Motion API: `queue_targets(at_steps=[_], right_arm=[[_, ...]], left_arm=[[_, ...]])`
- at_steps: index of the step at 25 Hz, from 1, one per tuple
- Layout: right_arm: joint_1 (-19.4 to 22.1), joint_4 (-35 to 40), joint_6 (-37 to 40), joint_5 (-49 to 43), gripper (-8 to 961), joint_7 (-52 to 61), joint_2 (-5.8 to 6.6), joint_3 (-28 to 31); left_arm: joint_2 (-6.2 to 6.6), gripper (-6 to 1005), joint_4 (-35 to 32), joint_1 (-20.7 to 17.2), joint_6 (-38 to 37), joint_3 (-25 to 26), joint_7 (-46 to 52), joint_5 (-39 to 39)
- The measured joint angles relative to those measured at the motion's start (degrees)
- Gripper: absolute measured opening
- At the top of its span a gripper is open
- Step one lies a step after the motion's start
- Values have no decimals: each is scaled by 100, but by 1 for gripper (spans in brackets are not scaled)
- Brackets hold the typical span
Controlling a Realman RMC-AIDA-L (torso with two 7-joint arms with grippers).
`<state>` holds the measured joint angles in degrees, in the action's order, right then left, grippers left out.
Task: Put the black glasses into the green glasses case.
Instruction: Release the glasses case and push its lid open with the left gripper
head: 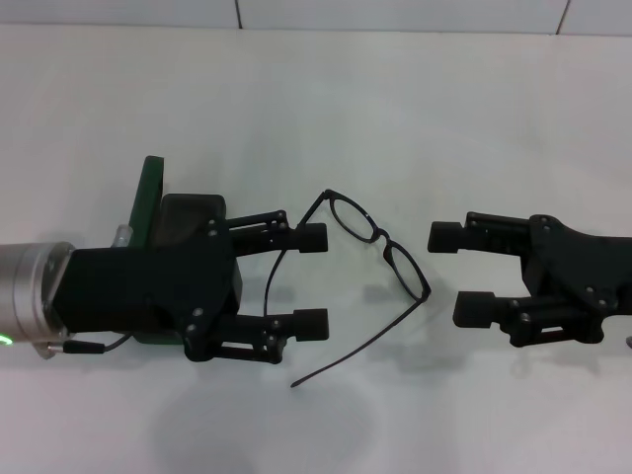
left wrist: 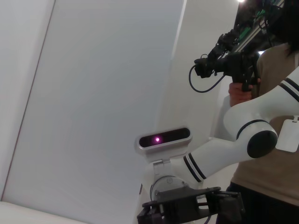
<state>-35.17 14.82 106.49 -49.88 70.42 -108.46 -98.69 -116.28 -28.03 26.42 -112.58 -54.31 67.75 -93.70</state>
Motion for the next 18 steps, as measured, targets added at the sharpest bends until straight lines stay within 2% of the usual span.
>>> queue_targets(at_steps=[9,13,15,17,18], right_arm=[[3,3,-18,20,839,-36,-12,41],[97,5,-102,-1,839,-155,-19,283],[241,3,-223,-5,839,-265,-9,513],[397,3,-302,-5,839,-345,20,728],[476,3,-320,-5,839,-381,32,837]], left_arm=[[-22,817,1,3,0,12,4,3],[-38,812,-110,4,36,240,182,6],[-66,809,-546,-26,174,387,646,-9],[-155,806,-1484,-185,580,440,1635,-111],[-221,805,-2199,-300,861,426,2326,-292]])
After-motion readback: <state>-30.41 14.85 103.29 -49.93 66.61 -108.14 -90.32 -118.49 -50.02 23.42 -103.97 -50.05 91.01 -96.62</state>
